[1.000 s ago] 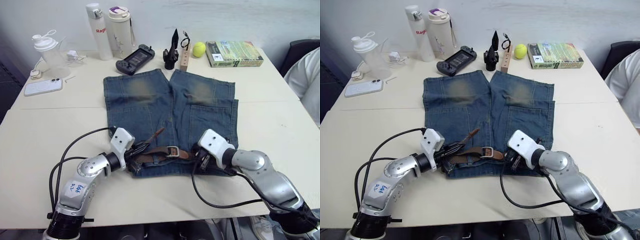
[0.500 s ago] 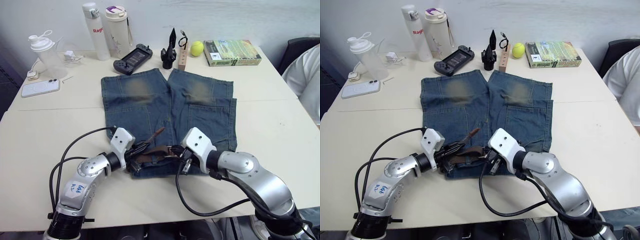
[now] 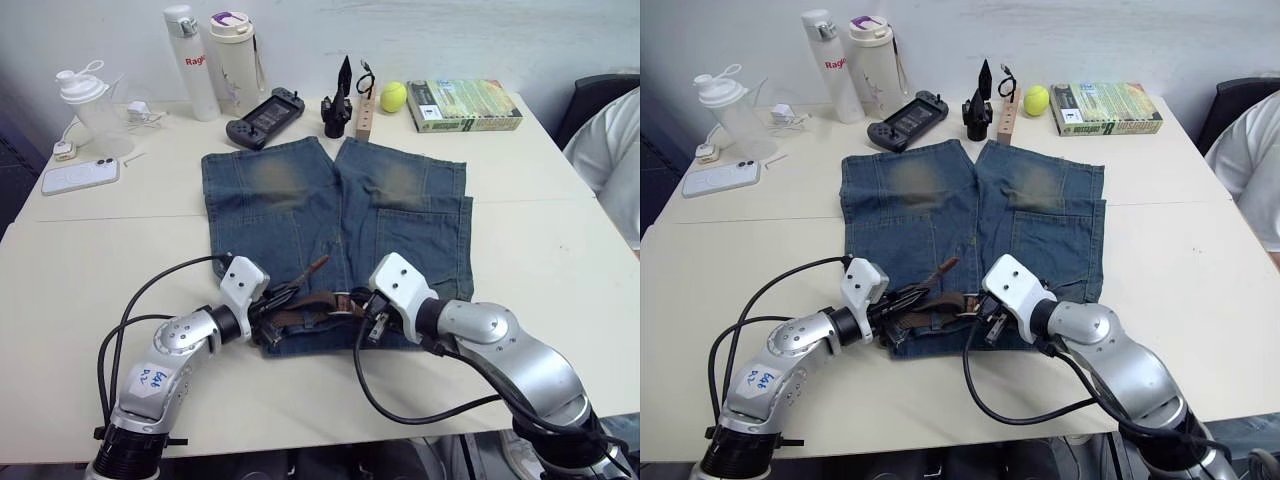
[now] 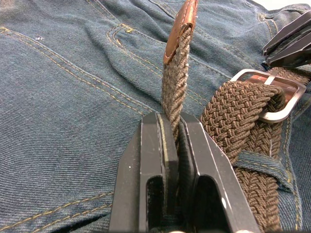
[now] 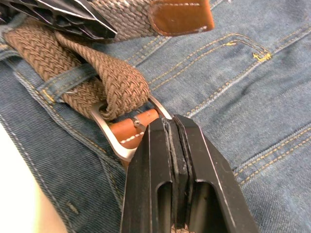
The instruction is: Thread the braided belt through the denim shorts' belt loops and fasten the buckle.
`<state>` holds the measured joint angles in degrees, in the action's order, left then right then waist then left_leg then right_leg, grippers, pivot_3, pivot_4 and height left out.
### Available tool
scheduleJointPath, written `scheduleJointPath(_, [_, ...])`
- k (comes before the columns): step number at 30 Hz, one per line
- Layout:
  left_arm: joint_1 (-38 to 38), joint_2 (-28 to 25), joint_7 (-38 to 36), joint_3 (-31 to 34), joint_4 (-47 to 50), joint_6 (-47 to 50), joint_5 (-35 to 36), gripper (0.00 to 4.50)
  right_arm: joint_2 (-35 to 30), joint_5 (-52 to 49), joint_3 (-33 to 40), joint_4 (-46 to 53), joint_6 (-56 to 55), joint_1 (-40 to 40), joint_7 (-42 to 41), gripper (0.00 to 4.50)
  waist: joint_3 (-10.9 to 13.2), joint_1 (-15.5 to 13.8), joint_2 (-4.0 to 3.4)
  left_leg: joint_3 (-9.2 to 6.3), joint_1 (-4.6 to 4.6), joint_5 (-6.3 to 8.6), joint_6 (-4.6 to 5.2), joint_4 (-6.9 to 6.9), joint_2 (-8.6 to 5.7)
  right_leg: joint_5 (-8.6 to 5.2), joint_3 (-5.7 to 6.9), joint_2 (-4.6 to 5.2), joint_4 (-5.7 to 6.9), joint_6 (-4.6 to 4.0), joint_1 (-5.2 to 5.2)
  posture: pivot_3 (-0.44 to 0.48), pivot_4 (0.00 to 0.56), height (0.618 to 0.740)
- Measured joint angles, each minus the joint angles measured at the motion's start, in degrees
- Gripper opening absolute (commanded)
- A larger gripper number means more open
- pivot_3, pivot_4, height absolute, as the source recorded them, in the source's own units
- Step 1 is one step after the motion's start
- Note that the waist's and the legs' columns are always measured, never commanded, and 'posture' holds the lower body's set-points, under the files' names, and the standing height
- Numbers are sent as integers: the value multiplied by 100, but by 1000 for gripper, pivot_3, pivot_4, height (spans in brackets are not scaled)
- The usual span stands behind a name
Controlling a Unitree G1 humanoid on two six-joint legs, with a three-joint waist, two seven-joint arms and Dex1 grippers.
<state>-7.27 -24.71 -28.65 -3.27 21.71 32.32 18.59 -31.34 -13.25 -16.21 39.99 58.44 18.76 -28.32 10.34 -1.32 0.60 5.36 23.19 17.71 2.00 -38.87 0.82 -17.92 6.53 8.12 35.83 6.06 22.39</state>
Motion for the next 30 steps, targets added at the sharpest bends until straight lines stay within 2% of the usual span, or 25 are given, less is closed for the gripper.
scheduleJointPath(21, [0, -2, 1, 1, 2, 0, -15, 0, 108, 188, -599, -135, -92, 165, 52, 59, 1, 5, -1, 0, 0, 1, -1, 2, 1, 0, -1, 1, -2, 0, 2, 0, 150, 720])
scheduleJointPath(30, [14, -59, -29, 2, 2, -41, -66, 0, 141, 211, -558, -229, -111, 209, 45, 59, 1, 8, -1, 1, 0, 1, -1, 2, 1, 0, -1, 1, -1, 0, 2, 0, 150, 720])
